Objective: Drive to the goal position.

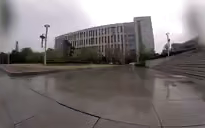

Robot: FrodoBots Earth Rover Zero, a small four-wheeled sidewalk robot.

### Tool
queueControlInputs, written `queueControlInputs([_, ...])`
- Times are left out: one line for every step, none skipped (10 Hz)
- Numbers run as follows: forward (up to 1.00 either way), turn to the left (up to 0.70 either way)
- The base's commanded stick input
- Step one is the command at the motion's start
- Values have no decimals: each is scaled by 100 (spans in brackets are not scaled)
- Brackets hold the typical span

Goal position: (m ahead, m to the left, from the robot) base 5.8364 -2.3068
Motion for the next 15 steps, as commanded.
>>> queueControlInputs([70, 0])
queueControlInputs([70, 0])
queueControlInputs([70, 0])
queueControlInputs([70, 0])
queueControlInputs([70, 0])
queueControlInputs([70, 0])
queueControlInputs([70, 0])
queueControlInputs([70, 0])
queueControlInputs([70, 0])
queueControlInputs([70, 1])
queueControlInputs([70, 16])
queueControlInputs([70, 27])
queueControlInputs([70, 27])
queueControlInputs([70, 27])
queueControlInputs([70, 27])
